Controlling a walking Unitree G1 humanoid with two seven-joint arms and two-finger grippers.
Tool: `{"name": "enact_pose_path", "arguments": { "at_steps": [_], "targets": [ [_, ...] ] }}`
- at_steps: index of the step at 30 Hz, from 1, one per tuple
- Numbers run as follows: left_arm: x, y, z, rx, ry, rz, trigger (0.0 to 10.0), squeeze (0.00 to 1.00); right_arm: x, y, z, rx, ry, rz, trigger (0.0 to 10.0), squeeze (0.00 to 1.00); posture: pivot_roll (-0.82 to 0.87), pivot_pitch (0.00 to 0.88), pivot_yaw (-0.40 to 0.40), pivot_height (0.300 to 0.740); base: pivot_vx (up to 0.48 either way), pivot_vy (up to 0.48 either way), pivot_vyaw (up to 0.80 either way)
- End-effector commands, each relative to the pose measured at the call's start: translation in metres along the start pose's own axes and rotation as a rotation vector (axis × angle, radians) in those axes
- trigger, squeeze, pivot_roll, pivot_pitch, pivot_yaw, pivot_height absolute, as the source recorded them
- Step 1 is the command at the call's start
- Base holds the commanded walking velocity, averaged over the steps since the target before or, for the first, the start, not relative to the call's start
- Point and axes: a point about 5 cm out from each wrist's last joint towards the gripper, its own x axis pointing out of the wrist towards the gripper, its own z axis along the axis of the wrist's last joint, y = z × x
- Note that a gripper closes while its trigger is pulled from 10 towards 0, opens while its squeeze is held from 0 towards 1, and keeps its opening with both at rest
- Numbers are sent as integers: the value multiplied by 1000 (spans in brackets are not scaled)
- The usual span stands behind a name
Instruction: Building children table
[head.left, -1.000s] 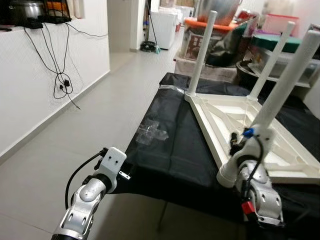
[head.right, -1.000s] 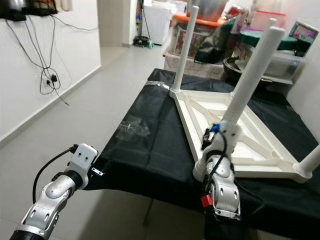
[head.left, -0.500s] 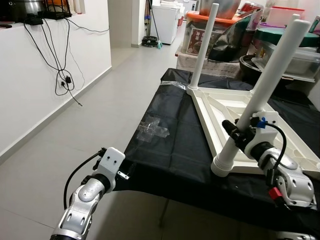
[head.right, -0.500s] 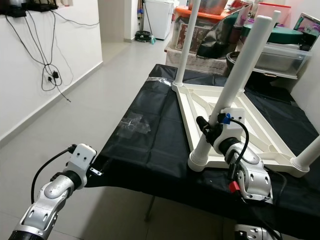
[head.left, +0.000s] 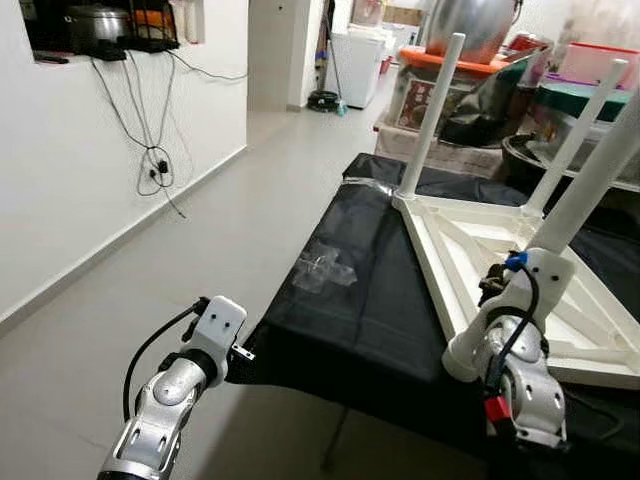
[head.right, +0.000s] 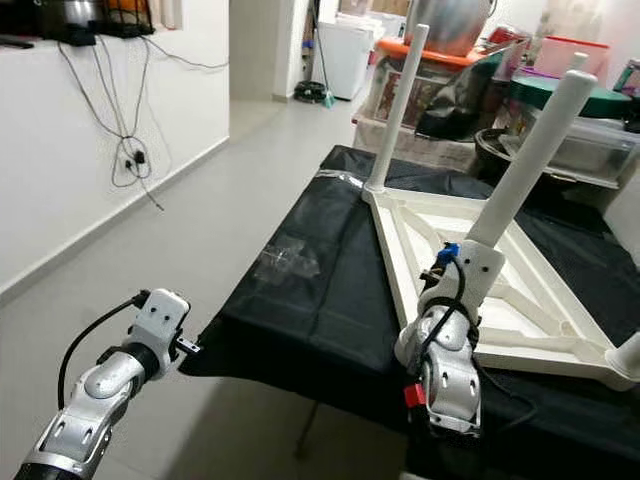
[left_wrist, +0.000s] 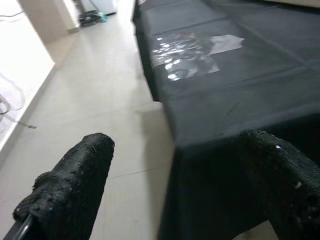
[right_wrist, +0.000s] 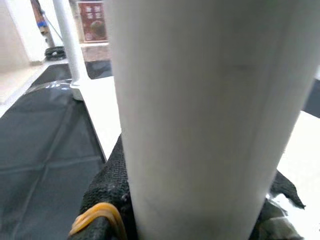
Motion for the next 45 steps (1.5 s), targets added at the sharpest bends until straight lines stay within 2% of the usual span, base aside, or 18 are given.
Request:
{"name": "enact_pose_path", "arguments": {
  "at_steps": [1, 4, 5, 6, 7, 14, 15, 20, 22, 25, 34, 35, 36, 37, 39, 40, 41, 45],
  "targets": [
    [2, -6, 0, -3, 6, -21, 10000, 0, -3, 7, -32, -49, 166, 83, 10000, 0, 107, 0, -109, 740, 0, 0, 0],
    [2, -6, -1, -4, 6, -21, 10000, 0, 0, 7, -27, -54, 131, 104, 10000, 0, 107, 0, -114, 740, 0, 0, 0],
    [1, -6, -1, -7, 8, -19, 10000, 0, 7, 2, -19, -62, 105, 112, 10000, 1000, 107, 0, -114, 740, 0, 0, 0],
    [1, -6, -1, -7, 8, -19, 10000, 0, 7, 2, -19, -62, 105, 112, 10000, 1000, 107, 0, -114, 740, 0, 0, 0],
    [-1, -5, -3, -13, 13, -14, 10000, 0, 26, -13, 8, -50, 36, 215, 10000, 0, 105, 0, -119, 740, 0, 0, 0],
    [0, -8, -4, -16, 14, -19, 10000, 0, 32, -26, 20, -170, 32, 603, 9333, 0, 94, 0, -117, 740, 0, 0, 0],
    [1, -9, -3, -16, 12, -20, 10000, 0, 34, -30, 17, -193, 57, 624, 0, 0, 94, 0, -117, 740, 0, 0, 0],
    [2, -8, -2, -16, 9, -19, 10000, 0, 40, -38, 14, -199, 84, 546, 0, 0, 100, 0, -121, 740, 0, 0, 0],
    [0, -6, -3, -13, 11, -16, 10000, 0, 44, -47, 9, -49, 80, 131, 0, 0, 103, 0, -121, 740, 0, 0, 0],
    [-1, -6, -3, -12, 12, -15, 10000, 0, 35, -56, 1, 52, 81, -131, 0, 0, 114, 0, -120, 740, 0, 0, 0],
    [-1, -6, -2, -16, 8, -11, 10000, 0, 10, -46, -13, 145, 86, -262, 0, 0, 112, 0, -116, 740, 0, 0, 0],
    [0, -7, -2, -12, 9, -16, 10000, 0, 5, -23, -13, 87, 93, -124, 1882, 0, 107, 0, -113, 740, 0, 0, 0],
    [0, -7, -2, -8, 9, -20, 10000, 0, 1, -7, -14, 45, 99, -18, 10000, 0, 107, 0, -113, 740, 0, 0, 0],
    [1, -6, -1, -7, 7, -21, 10000, 0, 5, -3, -8, -12, 68, 86, 10000, 1000, 104, 0, -117, 740, 0, 0, 0],
    [2, -5, -1, -6, 6, -21, 10000, 0, 13, -7, 1, -53, 47, 147, 10000, 1000, 105, 0, -120, 740, 0, 0, 0],
    [3, -5, 0, -7, 5, -19, 10000, 0, 22, -15, 11, -70, 25, 184, 10000, 812, 105, 0, -120, 740, 0, 0, 0],
    [2, -5, -1, -10, 5, -18, 10000, 0, 29, -19, 19, -55, 28, 278, 10000, 0, 100, 0, -119, 740, 0, 0, 0],
    [2, -6, -3, -13, 7, -20, 10000, 0, 33, -22, 27, -63, 21, 443, 10000, 0, 98, 0, -119, 740, 0, 0, 0]
  ]
}}
